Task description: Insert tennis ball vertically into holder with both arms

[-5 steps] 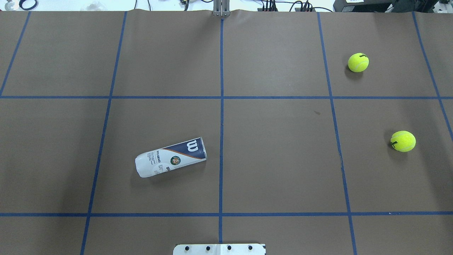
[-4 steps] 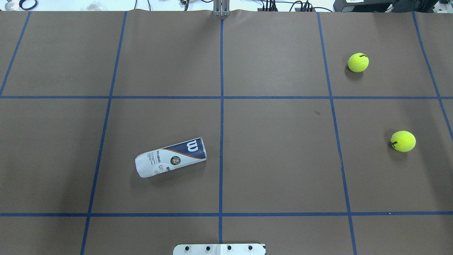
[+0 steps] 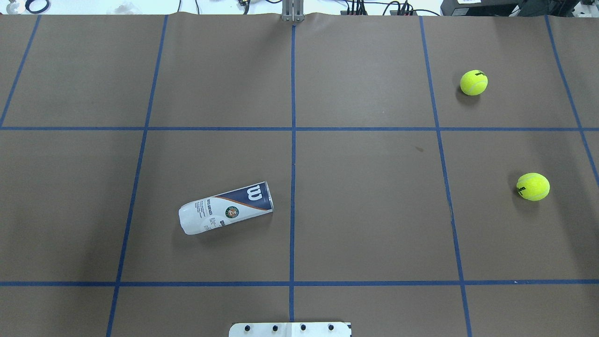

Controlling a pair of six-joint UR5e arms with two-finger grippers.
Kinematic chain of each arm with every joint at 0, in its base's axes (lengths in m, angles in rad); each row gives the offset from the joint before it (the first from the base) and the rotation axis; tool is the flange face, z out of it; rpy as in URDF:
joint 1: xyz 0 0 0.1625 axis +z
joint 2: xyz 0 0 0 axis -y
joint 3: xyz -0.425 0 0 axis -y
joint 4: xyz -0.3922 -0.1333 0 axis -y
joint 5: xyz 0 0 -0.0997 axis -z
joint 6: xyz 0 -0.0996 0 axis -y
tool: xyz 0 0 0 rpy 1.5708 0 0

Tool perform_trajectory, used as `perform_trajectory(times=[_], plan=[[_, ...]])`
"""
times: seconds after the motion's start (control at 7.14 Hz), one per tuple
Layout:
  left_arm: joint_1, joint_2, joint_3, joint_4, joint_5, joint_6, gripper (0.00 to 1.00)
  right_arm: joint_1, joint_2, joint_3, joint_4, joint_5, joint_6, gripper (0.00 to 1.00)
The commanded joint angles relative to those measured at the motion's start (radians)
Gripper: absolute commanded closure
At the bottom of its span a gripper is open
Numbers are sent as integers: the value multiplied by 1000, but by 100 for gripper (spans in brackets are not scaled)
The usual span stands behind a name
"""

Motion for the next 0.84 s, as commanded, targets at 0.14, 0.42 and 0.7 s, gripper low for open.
perform_trajectory(times=[0.14, 0.42, 0.7], plan=[[15, -19, -2, -22, 1, -4, 0, -1, 1, -1, 0, 0, 0, 0], [16, -28, -12, -101, 9, -7, 0, -1, 1, -1, 0, 0, 0, 0], [16, -28, -17, -277, 4, -11, 0, 1, 1, -1, 1, 0, 2, 0]])
